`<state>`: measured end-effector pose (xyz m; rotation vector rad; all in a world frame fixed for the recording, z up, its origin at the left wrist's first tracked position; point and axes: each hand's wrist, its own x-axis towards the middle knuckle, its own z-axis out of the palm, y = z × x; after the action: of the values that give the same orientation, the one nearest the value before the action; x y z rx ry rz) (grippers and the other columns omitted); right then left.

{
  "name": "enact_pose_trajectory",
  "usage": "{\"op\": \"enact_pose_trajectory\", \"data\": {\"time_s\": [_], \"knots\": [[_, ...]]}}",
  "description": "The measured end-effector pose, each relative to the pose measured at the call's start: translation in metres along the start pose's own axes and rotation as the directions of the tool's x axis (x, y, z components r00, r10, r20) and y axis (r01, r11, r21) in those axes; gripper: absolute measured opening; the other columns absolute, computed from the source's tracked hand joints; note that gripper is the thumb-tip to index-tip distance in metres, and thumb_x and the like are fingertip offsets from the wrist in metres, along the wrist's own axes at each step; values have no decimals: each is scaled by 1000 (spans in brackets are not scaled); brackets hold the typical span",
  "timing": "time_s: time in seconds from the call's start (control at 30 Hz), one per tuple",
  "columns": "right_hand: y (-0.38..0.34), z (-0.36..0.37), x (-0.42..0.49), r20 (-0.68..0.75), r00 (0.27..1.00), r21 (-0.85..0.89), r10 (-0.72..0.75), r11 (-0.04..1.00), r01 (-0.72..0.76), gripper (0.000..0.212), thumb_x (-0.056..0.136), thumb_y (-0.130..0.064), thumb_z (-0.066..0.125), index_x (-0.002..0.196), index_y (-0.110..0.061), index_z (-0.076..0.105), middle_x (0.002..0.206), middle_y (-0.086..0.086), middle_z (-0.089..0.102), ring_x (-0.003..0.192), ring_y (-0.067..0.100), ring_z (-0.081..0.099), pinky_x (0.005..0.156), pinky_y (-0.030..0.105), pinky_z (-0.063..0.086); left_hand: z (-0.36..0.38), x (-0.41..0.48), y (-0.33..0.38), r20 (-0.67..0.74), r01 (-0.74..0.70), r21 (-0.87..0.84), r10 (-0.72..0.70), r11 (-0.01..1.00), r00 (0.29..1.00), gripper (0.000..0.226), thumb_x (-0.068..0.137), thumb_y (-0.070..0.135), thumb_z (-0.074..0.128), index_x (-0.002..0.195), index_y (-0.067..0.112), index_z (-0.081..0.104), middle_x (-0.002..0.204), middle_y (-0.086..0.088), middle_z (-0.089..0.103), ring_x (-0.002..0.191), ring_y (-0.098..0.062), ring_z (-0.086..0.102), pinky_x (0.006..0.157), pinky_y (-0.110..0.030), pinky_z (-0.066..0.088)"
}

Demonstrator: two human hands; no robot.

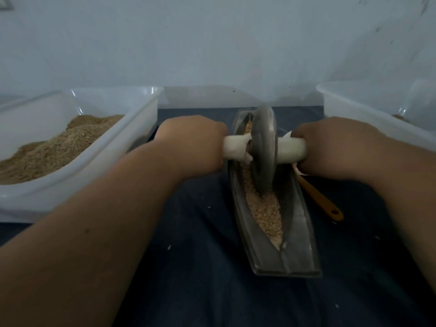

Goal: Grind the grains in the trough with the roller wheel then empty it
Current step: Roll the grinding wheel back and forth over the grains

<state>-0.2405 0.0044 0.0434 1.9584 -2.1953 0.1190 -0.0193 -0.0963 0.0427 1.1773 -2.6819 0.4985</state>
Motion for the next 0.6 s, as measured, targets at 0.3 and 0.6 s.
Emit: {"op": "enact_pose_trajectory", "data": {"time_s": [0.3,0.6], "knots": [[1,12,7,-238,971,-121,-13,992,-16,21,71,-32,64,73,-30,43,64,-8,49,53,9,41,47,22,26,12,10,-2,-82,84,-33,-87,996,993,23,74,43,59,75,31,40,65,10,44,54,-10,35,52,-25,30],[-3,-49,-46,269,925,231,-268,950,208,25,58,-47,61,81,-43,51,85,-42,52,76,-15,51,59,4,38,-27,-19,-13,452,-93,-229,191,969,871,46,49,66,60,82,34,60,66,10,69,56,-4,63,55,-26,51]]}}
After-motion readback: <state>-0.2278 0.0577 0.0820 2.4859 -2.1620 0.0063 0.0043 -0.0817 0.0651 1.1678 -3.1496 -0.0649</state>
